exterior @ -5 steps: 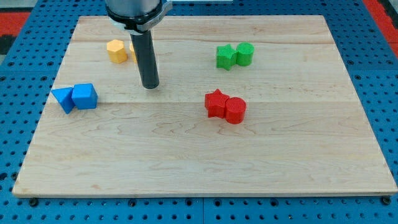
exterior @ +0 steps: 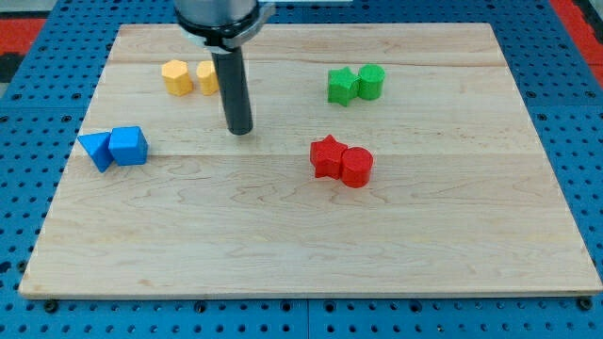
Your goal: Place your arm at the bottom of the blue blocks
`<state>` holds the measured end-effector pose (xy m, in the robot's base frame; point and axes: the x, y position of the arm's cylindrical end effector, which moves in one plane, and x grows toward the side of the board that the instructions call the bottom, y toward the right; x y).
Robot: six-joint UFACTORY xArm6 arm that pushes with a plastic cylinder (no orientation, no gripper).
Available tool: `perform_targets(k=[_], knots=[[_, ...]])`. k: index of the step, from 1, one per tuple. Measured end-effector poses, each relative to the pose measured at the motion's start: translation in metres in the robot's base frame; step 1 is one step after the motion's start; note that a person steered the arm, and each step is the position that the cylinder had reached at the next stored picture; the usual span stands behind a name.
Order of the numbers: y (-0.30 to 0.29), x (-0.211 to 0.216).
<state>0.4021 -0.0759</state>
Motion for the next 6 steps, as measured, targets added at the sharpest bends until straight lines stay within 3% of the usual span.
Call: perform_targets(k=[3,4,5,6], knots=[[0.013,0.003],[0.014,0.07],[-0.061,0.104],[-0.124,0.104]])
